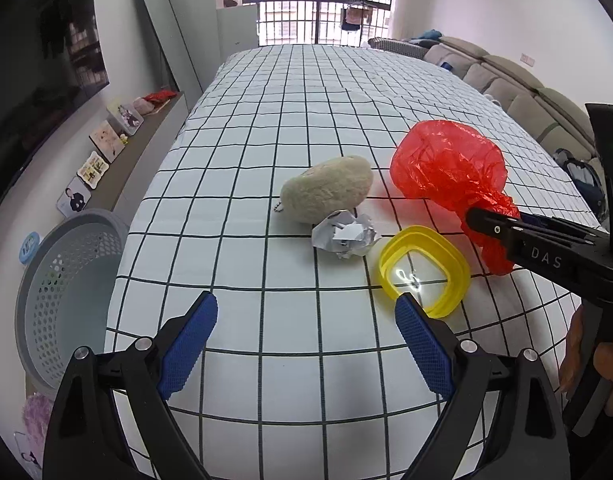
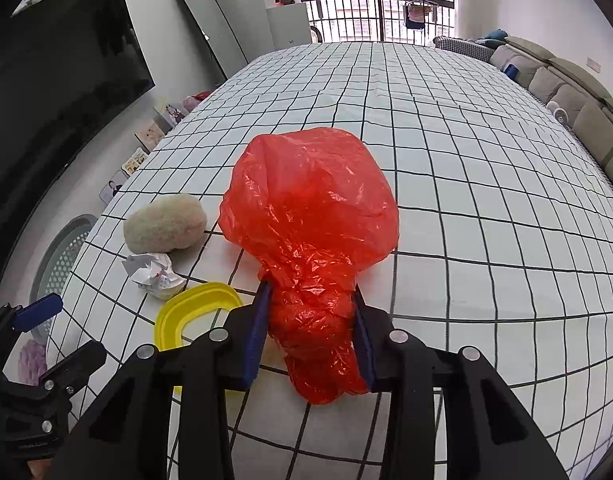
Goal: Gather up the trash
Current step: 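Grasp the red plastic bag with the right tool while the left tool grasps the yellow ring, then carry the red bag and yellow ring over the grey basket and release both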
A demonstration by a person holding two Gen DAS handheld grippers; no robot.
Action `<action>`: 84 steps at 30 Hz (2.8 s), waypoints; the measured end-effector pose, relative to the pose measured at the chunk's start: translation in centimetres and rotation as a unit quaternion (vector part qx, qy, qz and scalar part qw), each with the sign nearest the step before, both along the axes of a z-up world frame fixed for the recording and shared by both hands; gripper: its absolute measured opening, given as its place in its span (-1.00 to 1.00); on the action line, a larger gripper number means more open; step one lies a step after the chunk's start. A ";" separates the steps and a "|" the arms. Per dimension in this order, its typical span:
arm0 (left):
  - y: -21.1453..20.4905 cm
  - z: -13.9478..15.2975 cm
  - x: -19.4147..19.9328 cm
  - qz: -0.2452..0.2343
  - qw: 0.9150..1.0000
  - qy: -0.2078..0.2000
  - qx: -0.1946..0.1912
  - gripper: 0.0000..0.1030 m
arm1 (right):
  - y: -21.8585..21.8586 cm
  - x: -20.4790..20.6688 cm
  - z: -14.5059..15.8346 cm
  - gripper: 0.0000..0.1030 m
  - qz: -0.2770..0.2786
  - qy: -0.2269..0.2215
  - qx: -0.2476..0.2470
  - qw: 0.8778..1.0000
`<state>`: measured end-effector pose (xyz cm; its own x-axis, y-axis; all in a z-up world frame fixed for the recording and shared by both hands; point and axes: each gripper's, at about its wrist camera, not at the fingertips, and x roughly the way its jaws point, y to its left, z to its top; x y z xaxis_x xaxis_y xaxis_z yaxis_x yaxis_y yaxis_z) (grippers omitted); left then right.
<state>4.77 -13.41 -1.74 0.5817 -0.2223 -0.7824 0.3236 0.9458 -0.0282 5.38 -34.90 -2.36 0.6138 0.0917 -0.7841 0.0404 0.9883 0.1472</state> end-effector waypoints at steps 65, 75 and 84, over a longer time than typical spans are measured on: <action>3.5 3.2 -2.3 0.007 0.998 -0.055 -0.025 0.46 | 4.8 -8.2 3.1 -0.29 -0.016 -0.052 0.047 0.997; 11.3 4.2 -2.7 0.073 0.994 -0.073 -0.024 0.46 | 13.1 -5.1 3.8 -0.29 0.059 -0.054 0.052 0.995; 17.5 2.9 -1.6 0.118 0.990 -0.076 -0.002 0.46 | 21.2 -1.1 3.6 -0.29 0.120 -0.044 0.059 0.990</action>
